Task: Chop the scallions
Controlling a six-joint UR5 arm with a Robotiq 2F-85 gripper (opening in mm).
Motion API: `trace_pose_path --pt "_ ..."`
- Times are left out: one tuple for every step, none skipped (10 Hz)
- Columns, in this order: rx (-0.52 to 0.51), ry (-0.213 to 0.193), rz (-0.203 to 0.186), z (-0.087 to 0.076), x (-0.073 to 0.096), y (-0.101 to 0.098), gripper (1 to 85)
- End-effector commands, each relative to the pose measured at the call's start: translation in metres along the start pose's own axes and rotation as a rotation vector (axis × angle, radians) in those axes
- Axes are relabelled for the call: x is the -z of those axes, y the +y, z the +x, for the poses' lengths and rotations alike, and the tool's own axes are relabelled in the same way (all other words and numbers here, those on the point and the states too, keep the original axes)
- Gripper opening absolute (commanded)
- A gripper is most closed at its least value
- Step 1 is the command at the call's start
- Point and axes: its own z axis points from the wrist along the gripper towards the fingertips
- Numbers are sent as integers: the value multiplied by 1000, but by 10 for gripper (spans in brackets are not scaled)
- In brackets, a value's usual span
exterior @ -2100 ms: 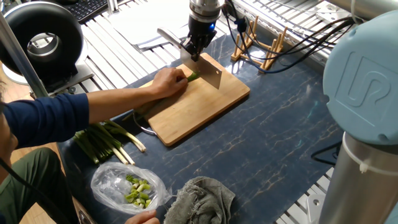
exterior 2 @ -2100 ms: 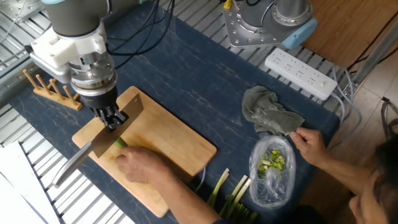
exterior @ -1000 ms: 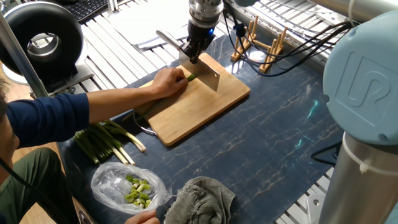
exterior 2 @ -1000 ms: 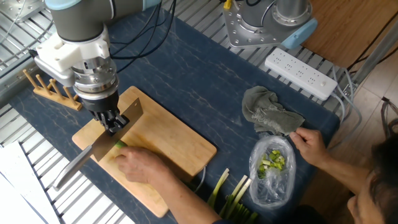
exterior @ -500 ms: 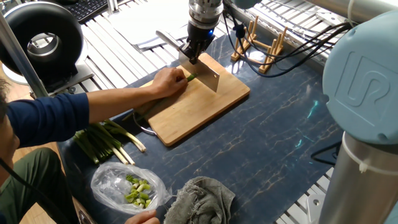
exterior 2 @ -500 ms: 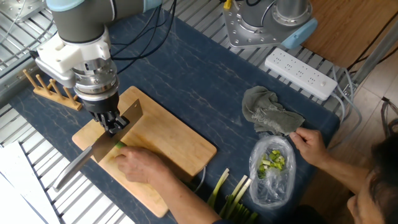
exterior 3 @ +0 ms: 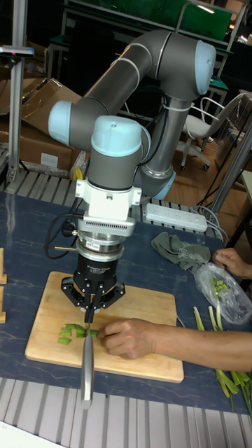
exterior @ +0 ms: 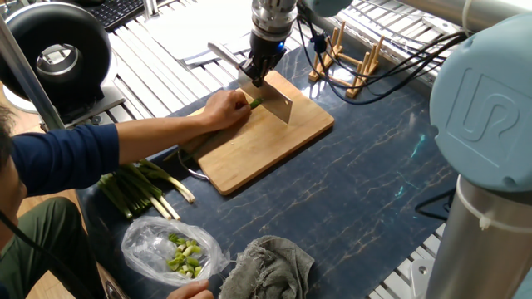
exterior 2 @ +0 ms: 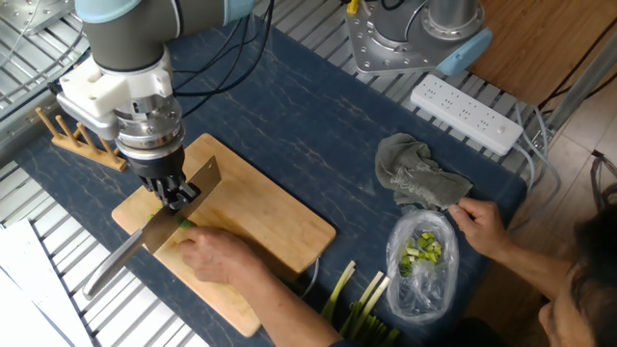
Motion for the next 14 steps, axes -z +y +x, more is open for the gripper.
trace_pose_path --pt "5 -5 -12 1 0 -4 13" --pt "9 -4 -17 3 -1 -5 13" --pt "15 -5 -26 6 -2 -7 13" --pt "22 1 -38 13 -1 -9 13" --pt "27 9 -46 20 1 -11 13" --pt "33 17 -48 26 4 -13 13" --pt "34 20 -49 29 6 -14 13" --pt "29 17 -42 29 3 -13 13" --pt "16 0 -30 22 -5 -9 13" --pt "7 -6 -21 13 -10 -7 13" --pt "5 -1 -23 9 -9 -6 13" --pt "10 15 -33 14 -3 -8 13" --pt "20 24 -29 17 5 -14 13" --pt "26 45 -41 21 15 -18 13"
